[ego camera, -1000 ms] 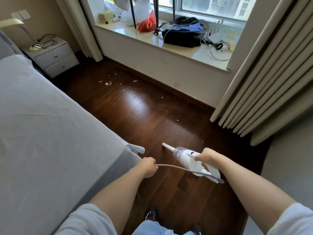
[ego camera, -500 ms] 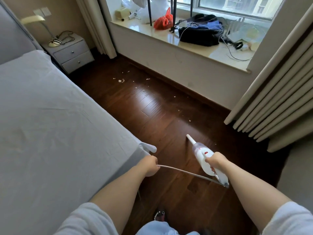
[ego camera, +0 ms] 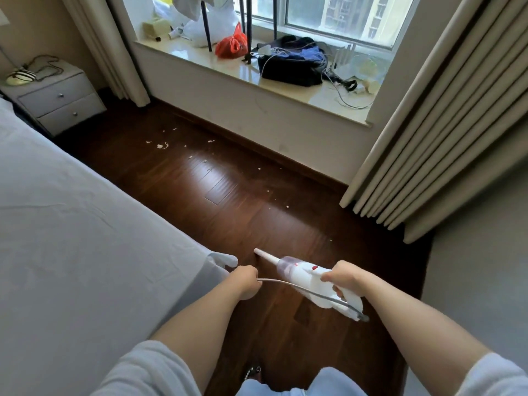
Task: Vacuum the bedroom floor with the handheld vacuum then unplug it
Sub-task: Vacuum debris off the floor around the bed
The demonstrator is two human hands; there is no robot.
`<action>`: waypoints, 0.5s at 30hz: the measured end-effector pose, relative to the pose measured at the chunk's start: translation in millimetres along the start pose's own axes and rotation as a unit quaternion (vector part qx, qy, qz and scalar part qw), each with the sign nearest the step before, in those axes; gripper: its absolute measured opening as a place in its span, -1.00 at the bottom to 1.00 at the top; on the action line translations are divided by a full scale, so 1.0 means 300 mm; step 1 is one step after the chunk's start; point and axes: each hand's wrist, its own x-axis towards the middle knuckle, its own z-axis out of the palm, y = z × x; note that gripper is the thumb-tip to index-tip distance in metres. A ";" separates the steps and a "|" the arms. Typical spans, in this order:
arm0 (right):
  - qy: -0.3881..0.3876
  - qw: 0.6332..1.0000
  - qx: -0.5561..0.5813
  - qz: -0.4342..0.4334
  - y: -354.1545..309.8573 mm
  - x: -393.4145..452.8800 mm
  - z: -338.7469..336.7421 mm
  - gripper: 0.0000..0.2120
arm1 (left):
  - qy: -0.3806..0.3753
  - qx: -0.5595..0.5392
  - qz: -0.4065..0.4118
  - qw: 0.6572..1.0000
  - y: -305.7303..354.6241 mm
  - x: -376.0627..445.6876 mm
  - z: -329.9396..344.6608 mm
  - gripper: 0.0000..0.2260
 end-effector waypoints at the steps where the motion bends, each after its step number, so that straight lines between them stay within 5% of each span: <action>1: 0.000 1.000 0.010 0.001 0.011 -0.005 0.008 -0.58 | 0.001 0.007 0.002 1.000 0.012 0.005 0.000 -0.71; 15: 0.073 0.995 0.034 0.054 0.172 0.049 -0.082 -0.60 | 0.000 -0.020 -0.002 1.000 0.157 -0.013 0.062 -0.76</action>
